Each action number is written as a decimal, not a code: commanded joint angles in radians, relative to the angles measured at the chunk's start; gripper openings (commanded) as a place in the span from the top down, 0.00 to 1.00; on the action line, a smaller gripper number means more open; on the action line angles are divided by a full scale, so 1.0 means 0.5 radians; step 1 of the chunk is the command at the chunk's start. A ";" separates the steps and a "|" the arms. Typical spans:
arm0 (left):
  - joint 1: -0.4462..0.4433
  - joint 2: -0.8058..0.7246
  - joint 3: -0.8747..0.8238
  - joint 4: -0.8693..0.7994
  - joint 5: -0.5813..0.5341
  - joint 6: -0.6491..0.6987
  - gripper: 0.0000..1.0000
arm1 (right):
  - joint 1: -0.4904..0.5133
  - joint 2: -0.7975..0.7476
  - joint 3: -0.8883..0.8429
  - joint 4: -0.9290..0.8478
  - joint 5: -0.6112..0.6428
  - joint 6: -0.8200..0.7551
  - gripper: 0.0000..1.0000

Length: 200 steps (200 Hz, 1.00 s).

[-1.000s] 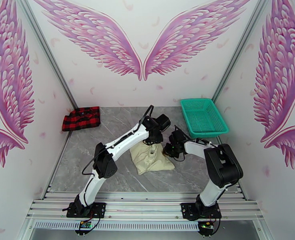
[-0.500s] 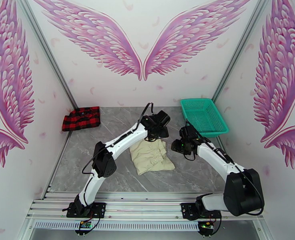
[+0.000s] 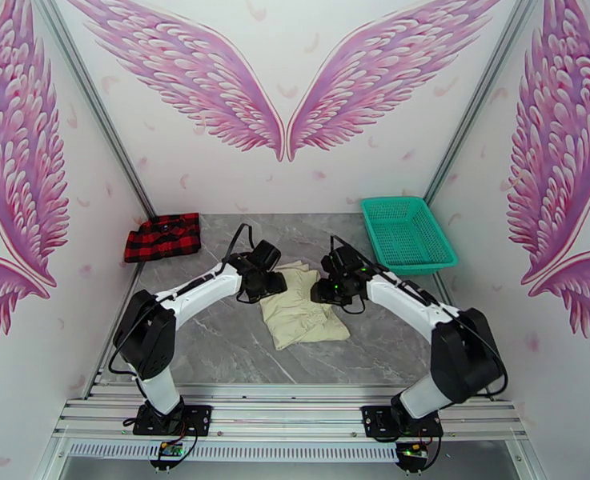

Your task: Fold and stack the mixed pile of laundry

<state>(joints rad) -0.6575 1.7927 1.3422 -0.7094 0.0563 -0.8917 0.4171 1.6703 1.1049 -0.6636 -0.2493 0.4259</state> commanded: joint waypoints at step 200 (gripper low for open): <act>1.033 -0.795 -1.031 0.422 0.716 0.474 0.25 | 1.316 0.434 0.342 -0.145 0.879 -0.687 0.28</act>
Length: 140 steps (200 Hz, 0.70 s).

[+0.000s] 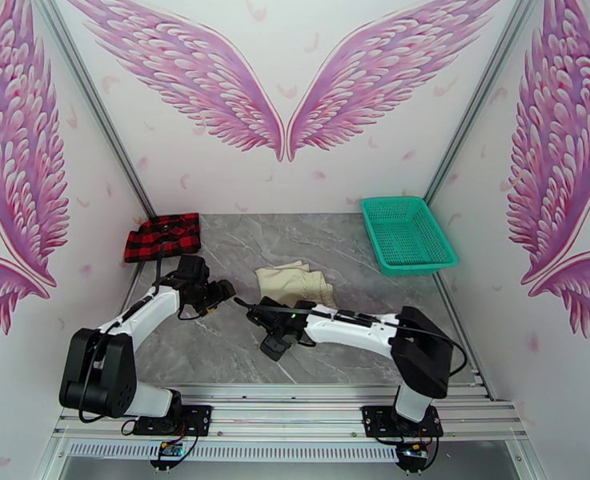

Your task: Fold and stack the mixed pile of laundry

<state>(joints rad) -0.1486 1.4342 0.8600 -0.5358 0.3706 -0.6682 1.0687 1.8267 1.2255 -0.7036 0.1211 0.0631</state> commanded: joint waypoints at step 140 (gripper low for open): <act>-0.255 -0.169 -0.346 0.764 0.246 -0.676 0.10 | -0.085 -0.442 -0.289 0.338 0.056 0.219 0.93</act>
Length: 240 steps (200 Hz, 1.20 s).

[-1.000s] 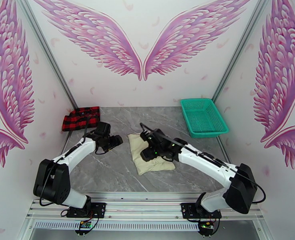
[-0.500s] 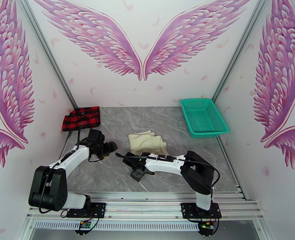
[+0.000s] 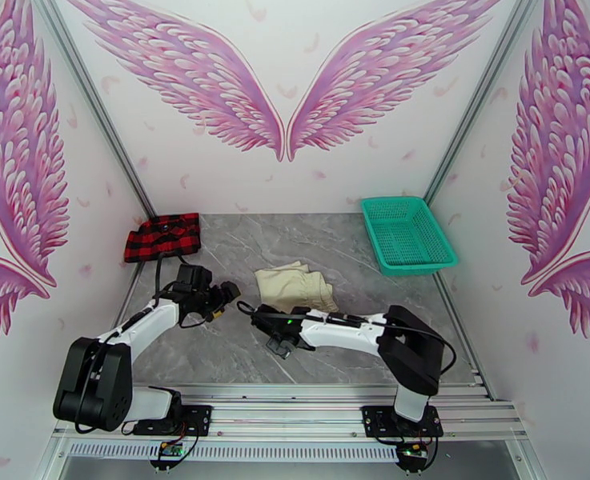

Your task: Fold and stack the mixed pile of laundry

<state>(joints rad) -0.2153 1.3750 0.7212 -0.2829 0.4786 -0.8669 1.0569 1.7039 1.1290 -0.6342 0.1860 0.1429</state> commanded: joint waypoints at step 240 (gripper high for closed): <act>-0.779 0.983 0.449 1.070 -0.233 -1.189 0.34 | -0.208 -0.377 -0.202 0.317 -0.093 0.082 1.00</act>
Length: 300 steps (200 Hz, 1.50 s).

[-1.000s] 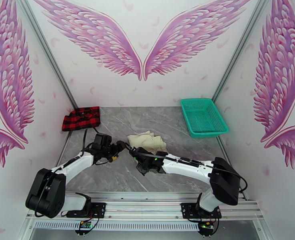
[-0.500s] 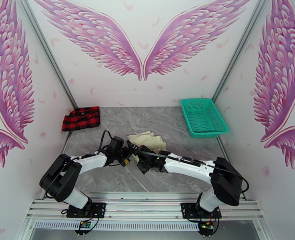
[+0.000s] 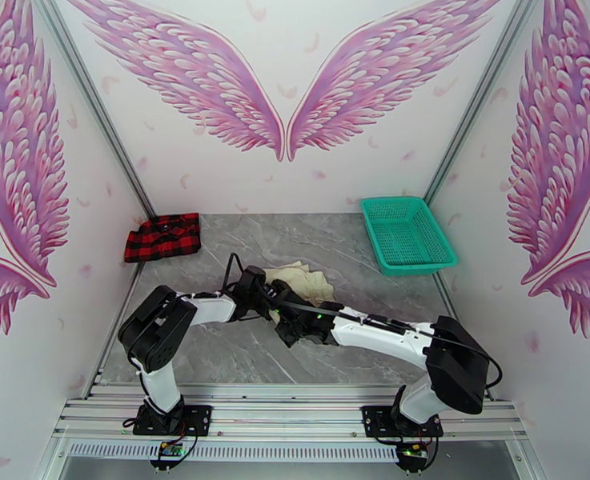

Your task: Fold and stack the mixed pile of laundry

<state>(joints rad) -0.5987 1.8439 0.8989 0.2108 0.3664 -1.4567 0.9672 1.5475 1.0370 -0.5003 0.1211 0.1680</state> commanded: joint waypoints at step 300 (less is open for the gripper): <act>1.500 0.808 2.740 -2.148 0.063 3.462 1.00 | -0.874 -0.517 -0.330 -0.112 0.664 0.724 0.28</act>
<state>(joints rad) 0.0883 2.2181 2.1502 -0.8257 0.2691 0.2008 0.5385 1.2655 0.8204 -0.5156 0.4084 0.4801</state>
